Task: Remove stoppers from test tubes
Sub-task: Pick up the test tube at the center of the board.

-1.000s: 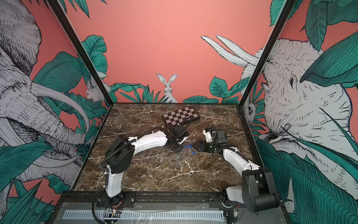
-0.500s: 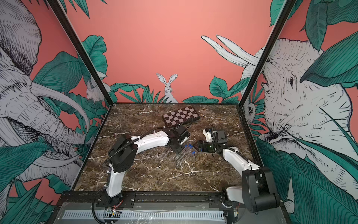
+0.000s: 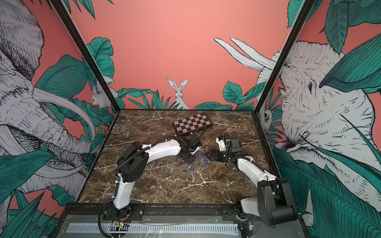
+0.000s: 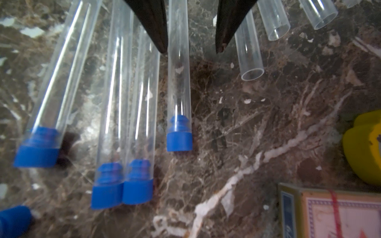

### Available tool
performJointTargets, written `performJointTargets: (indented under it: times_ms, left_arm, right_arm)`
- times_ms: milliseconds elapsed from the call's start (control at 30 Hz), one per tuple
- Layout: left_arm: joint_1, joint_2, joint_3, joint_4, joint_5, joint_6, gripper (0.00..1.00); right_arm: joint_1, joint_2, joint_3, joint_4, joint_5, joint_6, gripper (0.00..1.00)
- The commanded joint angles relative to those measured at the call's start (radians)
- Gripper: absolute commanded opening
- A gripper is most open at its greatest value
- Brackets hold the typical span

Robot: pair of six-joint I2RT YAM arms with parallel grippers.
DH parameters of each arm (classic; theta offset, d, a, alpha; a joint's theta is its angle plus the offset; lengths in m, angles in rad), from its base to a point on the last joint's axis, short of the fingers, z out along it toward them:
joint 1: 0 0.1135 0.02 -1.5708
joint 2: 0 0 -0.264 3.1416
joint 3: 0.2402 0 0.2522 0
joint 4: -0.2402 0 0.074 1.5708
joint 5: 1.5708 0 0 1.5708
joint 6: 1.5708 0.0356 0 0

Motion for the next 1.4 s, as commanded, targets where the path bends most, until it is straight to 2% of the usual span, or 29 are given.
performJointTargets:
  times_ms: [0, 267, 433, 567, 700, 833, 1067, 1167, 1367]
  left_arm:
    - [-0.004, 0.007, 0.019, -0.028, -0.005, 0.003, 0.40]
    - [-0.004, 0.034, 0.035, -0.033, -0.004, 0.002, 0.38]
    - [-0.004, 0.040, 0.046, -0.050, 0.003, -0.001, 0.34]
    - [-0.004, 0.037, 0.046, -0.042, 0.024, 0.002, 0.20]
    - [-0.004, 0.036, 0.053, -0.052, 0.018, 0.003, 0.17]
    - [-0.001, 0.009, 0.055, -0.055, 0.001, 0.009, 0.10]
    - [0.007, -0.105, 0.020, -0.057, -0.006, 0.047, 0.09]
    - [0.007, -0.153, -0.022, -0.047, -0.001, 0.053, 0.10]
    - [0.007, -0.263, -0.168, 0.057, 0.024, 0.057, 0.09]
  right_arm:
    - [-0.004, -0.007, 0.006, 0.007, -0.007, -0.002, 0.83]
    - [-0.006, -0.005, 0.013, -0.006, 0.004, -0.008, 0.83]
    - [-0.005, -0.004, 0.019, -0.012, 0.009, -0.012, 0.83]
    - [-0.006, 0.003, 0.024, -0.021, 0.008, -0.019, 0.83]
    - [-0.006, -0.003, 0.030, -0.042, 0.015, -0.031, 0.84]
    - [-0.005, -0.007, 0.030, -0.043, 0.009, -0.032, 0.86]
    - [-0.006, -0.012, 0.029, -0.032, -0.016, -0.020, 0.87]
    - [-0.006, -0.018, 0.013, 0.009, -0.054, 0.002, 0.86]
    - [-0.001, 0.000, -0.025, 0.185, -0.264, 0.075, 0.84]
